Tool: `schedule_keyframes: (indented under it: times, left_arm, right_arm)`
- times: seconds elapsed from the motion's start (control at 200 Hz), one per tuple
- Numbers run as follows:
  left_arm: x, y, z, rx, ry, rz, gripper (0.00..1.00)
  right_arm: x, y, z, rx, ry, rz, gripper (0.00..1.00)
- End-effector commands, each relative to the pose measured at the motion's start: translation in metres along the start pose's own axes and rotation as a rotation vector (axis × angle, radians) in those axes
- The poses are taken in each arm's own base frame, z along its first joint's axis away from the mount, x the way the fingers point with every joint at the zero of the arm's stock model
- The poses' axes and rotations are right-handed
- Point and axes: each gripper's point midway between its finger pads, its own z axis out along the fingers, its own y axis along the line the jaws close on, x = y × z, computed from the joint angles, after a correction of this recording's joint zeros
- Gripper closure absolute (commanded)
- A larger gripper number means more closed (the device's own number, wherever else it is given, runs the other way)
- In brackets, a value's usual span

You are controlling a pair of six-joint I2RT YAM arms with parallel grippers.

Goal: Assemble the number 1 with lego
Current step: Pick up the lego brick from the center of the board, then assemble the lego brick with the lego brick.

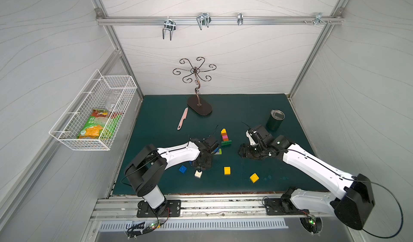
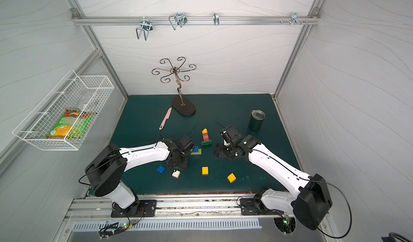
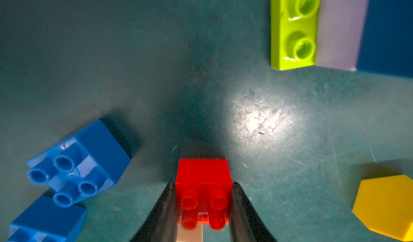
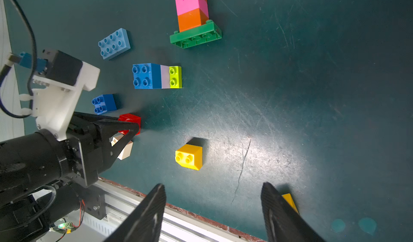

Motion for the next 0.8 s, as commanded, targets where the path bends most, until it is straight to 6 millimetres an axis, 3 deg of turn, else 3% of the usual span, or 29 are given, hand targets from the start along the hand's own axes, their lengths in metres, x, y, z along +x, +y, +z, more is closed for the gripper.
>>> schedule_keyframes:
  times: [0.0, 0.025, 0.04, 0.06, 0.23, 0.485, 0.605, 0.795]
  left_arm:
    - [-0.008, -0.007, -0.007, 0.004, -0.007, -0.014, 0.7]
    - [-0.009, -0.007, -0.01, 0.003, -0.006, -0.016, 0.71]
    - [-0.01, -0.008, -0.011, 0.001, -0.004, -0.017, 0.72]
    - [-0.011, -0.009, -0.014, 0.001, -0.003, -0.019, 0.73]
    - [-0.02, -0.013, -0.044, -0.002, -0.007, -0.073, 0.78]
    - [-0.049, -0.044, -0.087, 0.076, -0.037, -0.158, 0.8]
    - [-0.068, -0.056, -0.094, 0.073, -0.064, -0.171, 0.81]
    - [-0.09, -0.069, -0.088, 0.059, -0.08, -0.185, 0.82]
  right_arm:
    - [0.0, -0.006, -0.008, 0.025, -0.014, 0.0, 0.2]
    - [-0.001, -0.01, -0.01, 0.047, -0.022, 0.01, 0.13]
    - [-0.001, -0.013, -0.011, 0.06, -0.029, 0.015, 0.04]
    - [-0.003, -0.016, -0.013, 0.074, -0.042, 0.02, 0.01]
    - [-0.007, -0.047, -0.033, 0.185, -0.131, 0.128, 0.01]
    - [-0.002, -0.058, -0.037, 0.155, -0.168, 0.186, 0.01]
    - [0.001, -0.06, -0.034, 0.161, -0.159, 0.199, 0.01]
    - [0.004, -0.059, -0.03, 0.176, -0.101, 0.137, 0.01]
